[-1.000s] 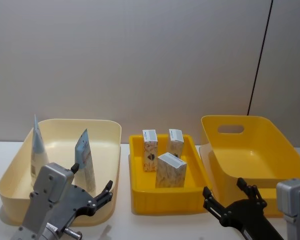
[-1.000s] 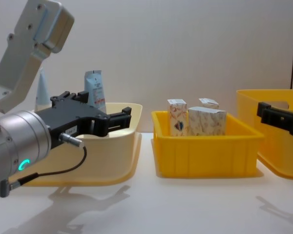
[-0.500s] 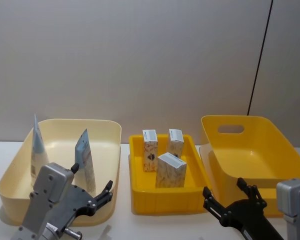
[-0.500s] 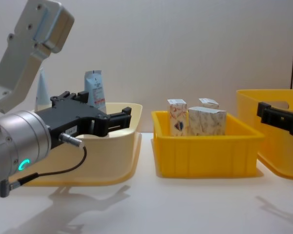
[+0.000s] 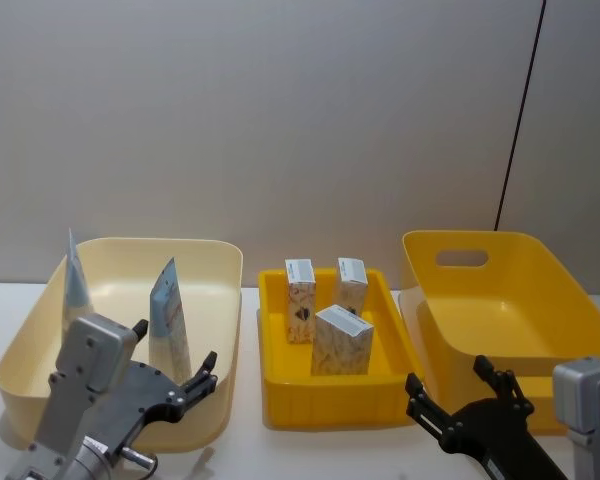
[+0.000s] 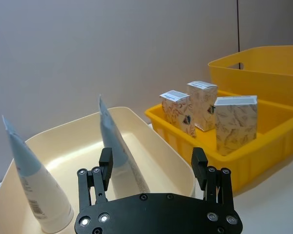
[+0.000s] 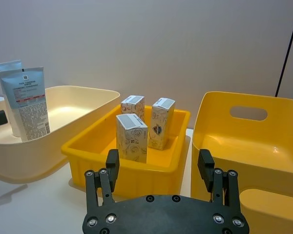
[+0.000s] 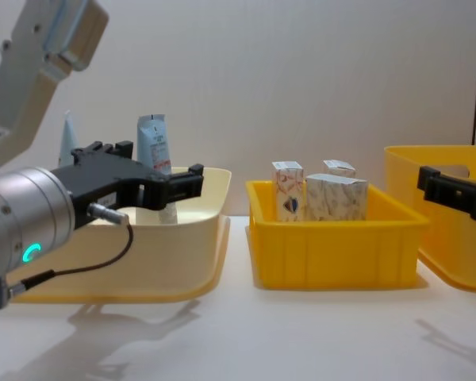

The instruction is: Bimanual collaborative sorting of washing and personal care products

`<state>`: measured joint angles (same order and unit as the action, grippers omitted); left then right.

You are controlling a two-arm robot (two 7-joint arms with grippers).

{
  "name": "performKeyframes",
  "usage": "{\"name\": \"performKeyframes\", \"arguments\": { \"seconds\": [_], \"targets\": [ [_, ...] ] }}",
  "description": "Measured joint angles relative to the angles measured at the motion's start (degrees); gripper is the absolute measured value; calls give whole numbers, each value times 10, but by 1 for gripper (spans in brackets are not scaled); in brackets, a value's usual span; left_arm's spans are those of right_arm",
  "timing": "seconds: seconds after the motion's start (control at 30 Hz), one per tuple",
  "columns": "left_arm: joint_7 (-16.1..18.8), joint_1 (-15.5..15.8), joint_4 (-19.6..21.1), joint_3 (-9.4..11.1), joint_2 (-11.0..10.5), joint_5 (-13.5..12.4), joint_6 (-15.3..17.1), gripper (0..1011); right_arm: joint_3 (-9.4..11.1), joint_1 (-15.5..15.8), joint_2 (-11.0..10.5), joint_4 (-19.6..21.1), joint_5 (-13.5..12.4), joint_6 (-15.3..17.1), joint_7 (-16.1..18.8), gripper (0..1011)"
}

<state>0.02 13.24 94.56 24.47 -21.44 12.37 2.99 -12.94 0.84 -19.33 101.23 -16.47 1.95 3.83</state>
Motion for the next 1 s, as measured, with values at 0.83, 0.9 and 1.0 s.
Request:
{"name": "performKeyframes", "arguments": {
  "seconds": [0.83,0.9,1.0],
  "targets": [
    [-36,56,-40,-47,21,63,95,1003,0,0,0,0,0,0,0,1001],
    [-39,63,-48,-47,23,64,97,1003,0,0,0,0,0,0,0,1001],
    [-47,77,-66,-47,28,66,103,1003,0,0,0,0,0,0,0,1001]
  ]
}}
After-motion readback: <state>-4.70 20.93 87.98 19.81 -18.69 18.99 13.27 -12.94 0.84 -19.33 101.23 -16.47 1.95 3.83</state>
